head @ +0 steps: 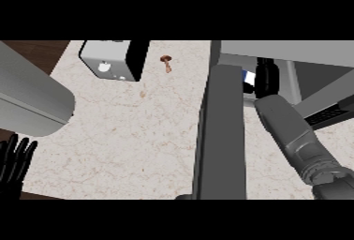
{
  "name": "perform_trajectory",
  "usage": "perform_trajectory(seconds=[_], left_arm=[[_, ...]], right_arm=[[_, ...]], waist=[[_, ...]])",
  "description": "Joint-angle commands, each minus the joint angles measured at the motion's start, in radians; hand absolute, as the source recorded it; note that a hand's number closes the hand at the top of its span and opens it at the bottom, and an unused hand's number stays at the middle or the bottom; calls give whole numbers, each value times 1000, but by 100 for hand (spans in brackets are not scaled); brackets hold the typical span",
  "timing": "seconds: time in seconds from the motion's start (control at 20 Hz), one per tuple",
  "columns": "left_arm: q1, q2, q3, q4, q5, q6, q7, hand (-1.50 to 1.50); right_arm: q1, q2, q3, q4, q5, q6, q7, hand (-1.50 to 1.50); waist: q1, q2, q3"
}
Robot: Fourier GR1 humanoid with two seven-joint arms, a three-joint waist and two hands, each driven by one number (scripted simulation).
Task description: Pick up the milk, place it into the microwave and close the microwave
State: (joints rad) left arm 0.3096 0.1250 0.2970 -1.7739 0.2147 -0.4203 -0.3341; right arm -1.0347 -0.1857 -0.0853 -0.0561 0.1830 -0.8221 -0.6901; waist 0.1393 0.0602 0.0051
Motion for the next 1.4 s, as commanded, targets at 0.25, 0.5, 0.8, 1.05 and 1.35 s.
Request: perform_trajectory(seconds=[0.25, 0.5, 0.8, 1.05, 1.35], left_arm=[[20, -31, -12, -18, -17, 10, -24, -150], [45, -30, 0, -33, -16, 11, -23, -150], [79, -39, -9, -52, -30, -5, -50, -150], [119, -55, -12, -62, -33, -14, -63, -150], [121, -78, -67, -74, -101, -5, -42, -150]], right_arm=[[36, 44, -17, -22, -13, 3, -46, -150], [63, 23, -38, -30, -29, 46, -71, -150], [65, -24, -66, -48, -57, 224, -104, -150], [151, 26, -106, -76, -102, 338, -215, -150], [180, 74, -122, -99, -125, 403, -225, -150]], waist=[[-23, -14, 0], [-37, -21, 0], [-50, -27, 0], [-71, -36, -1], [-108, -50, -3]])
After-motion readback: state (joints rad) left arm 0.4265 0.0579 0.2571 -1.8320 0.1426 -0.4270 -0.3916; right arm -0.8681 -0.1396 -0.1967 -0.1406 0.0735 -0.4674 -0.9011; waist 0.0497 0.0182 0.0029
